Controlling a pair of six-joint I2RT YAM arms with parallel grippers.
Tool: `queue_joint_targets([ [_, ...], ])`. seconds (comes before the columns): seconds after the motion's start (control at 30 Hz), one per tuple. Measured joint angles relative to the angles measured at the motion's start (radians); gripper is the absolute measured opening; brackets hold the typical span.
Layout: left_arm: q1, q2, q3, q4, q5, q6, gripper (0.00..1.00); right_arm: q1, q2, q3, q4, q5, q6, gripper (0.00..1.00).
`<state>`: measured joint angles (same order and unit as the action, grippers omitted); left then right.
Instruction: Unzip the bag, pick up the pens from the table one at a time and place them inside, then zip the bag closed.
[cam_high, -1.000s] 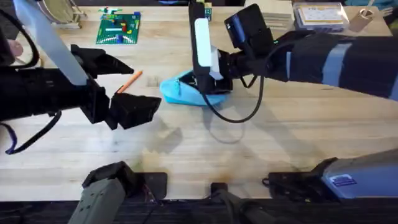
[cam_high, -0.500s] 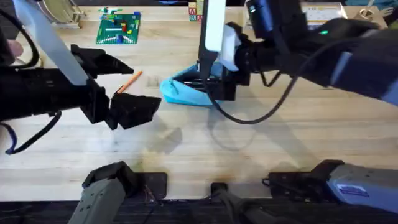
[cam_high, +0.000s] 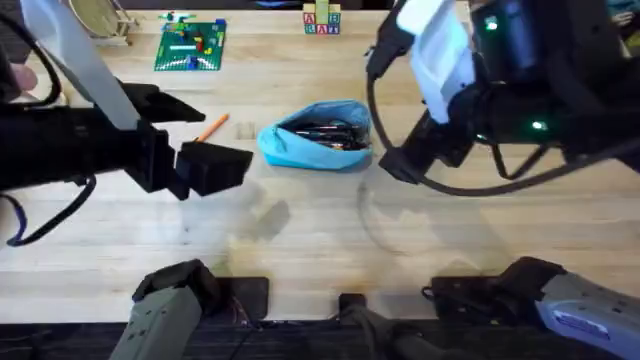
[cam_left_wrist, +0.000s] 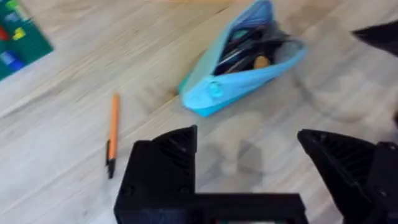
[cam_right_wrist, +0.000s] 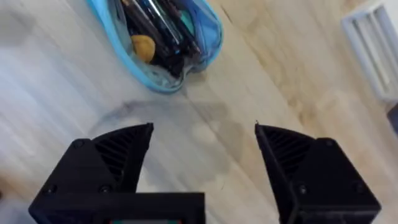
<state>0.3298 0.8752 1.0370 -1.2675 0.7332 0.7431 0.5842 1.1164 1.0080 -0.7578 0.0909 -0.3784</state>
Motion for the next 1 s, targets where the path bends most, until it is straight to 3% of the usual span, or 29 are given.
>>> queue_joint_targets([
  [0.27, 0.0, 0.07, 0.0, 0.095, -0.249, -0.197, 0.994, 0.0, -0.135, 0.0, -0.122, 0.008, 0.12, 0.997],
  [0.4, 0.0, 0.181, 0.0, 0.121, -0.342, -0.245, 0.994, 0.0, -0.181, 0.0, -0.126, 0.011, 0.136, 0.996],
  [0.43, 0.0, 0.272, 0.002, 0.132, -0.389, -0.265, 0.994, 0.0, -0.2, 0.0, -0.126, 0.014, 0.14, 0.996],
  [0.63, 0.0, 0.468, 0.086, 0.132, -0.464, -0.269, 0.994, 0.0, -0.203, 0.0, -0.126, 0.014, 0.144, 0.997],
  [0.8, 0.0, 0.581, 0.155, 0.152, -0.487, -0.202, 0.993, 0.0, -0.203, 0.0, -0.126, 0.014, 0.144, 0.996],
  [1.0, 0.0, 0.66, 0.16, 0.221, -0.495, -0.151, 0.993, 0.0, -0.203, 0.0, -0.126, 0.014, 0.147, 0.996],
])
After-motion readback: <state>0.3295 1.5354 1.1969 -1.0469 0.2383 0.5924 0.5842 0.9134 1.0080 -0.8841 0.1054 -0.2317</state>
